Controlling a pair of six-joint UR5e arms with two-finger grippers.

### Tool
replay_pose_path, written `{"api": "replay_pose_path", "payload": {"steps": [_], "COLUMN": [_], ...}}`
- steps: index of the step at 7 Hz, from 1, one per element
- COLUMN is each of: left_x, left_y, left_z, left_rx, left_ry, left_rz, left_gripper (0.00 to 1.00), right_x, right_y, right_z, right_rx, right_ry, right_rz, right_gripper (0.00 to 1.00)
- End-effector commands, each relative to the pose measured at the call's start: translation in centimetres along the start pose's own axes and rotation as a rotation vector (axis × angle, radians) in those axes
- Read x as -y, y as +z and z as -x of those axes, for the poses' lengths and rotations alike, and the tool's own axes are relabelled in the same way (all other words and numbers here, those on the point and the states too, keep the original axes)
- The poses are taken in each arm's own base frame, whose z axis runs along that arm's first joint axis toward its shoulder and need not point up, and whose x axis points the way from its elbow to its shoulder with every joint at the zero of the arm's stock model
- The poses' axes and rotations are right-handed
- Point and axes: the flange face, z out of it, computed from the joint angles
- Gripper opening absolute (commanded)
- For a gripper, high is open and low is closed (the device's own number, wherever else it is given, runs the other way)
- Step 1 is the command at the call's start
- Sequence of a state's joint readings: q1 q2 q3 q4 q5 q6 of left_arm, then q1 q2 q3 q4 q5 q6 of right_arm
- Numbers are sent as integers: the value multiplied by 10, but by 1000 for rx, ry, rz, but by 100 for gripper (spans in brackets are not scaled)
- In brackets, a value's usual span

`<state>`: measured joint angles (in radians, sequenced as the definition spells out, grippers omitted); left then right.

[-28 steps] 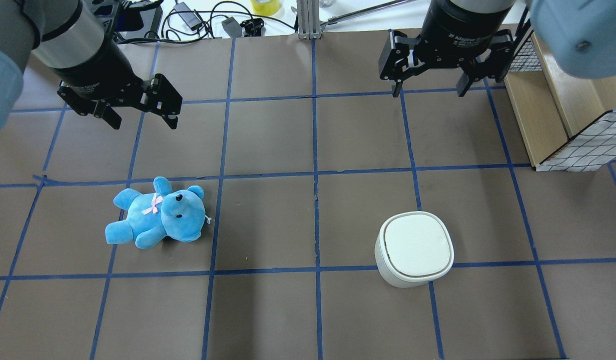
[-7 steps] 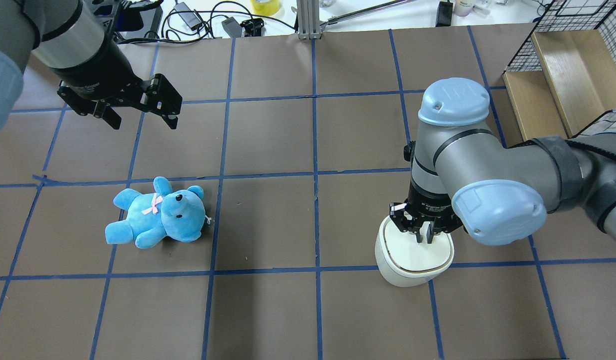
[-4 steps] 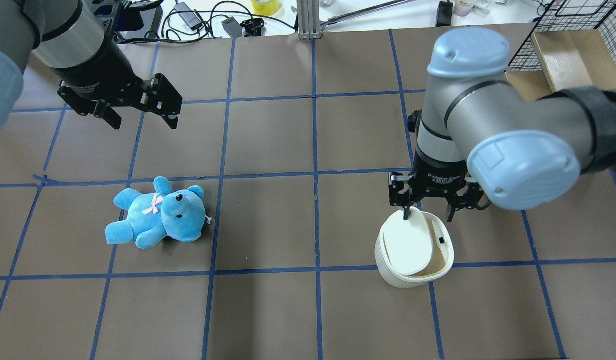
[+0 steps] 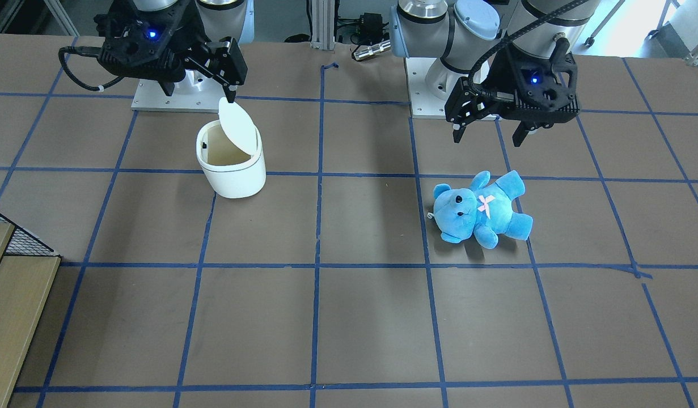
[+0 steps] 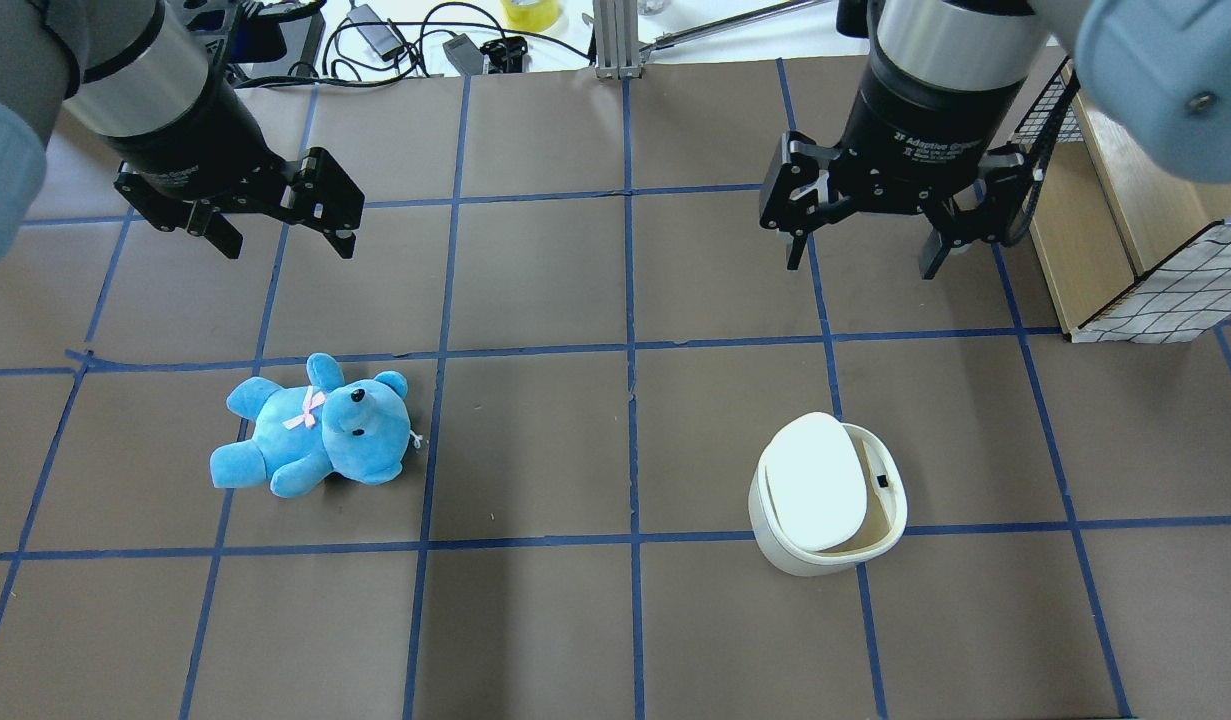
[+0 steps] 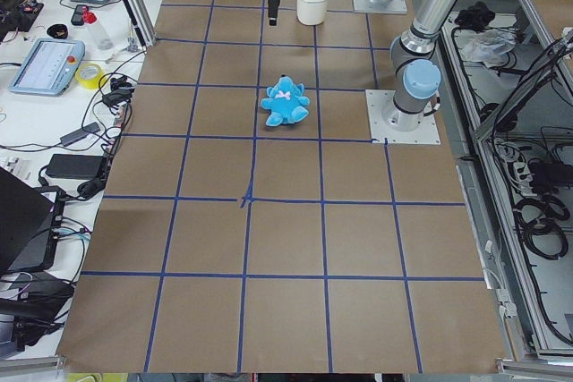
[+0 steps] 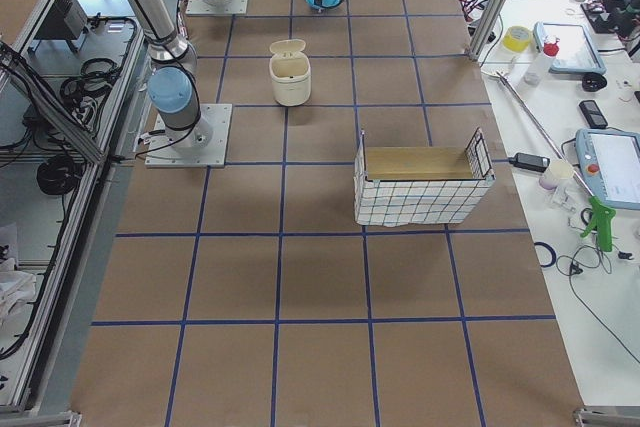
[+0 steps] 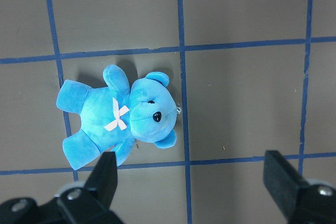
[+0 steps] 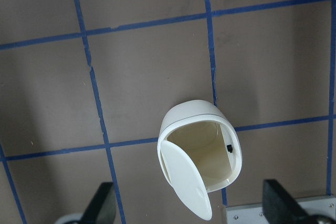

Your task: Open trash can with right arm

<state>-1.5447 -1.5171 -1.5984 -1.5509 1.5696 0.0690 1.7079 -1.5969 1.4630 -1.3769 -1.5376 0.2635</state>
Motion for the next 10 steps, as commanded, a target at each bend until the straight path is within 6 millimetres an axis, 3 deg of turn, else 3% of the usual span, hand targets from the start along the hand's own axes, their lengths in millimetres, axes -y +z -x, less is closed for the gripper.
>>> {"api": "replay_pose_path", "payload": {"steps": [1, 10], "left_x": [0, 0], "left_y": [0, 0], "left_z": [0, 0], "left_rx": [0, 0], "left_ry": [0, 0], "left_rz": [0, 0], "left_gripper": [100, 100], "right_x": [4, 6], "right_y": [-6, -6], "right_z": [0, 1], "right_rx": [-8, -1], "right_ry": [-1, -4], "right_rz": [-37, -53], "right_gripper": [100, 100]}}
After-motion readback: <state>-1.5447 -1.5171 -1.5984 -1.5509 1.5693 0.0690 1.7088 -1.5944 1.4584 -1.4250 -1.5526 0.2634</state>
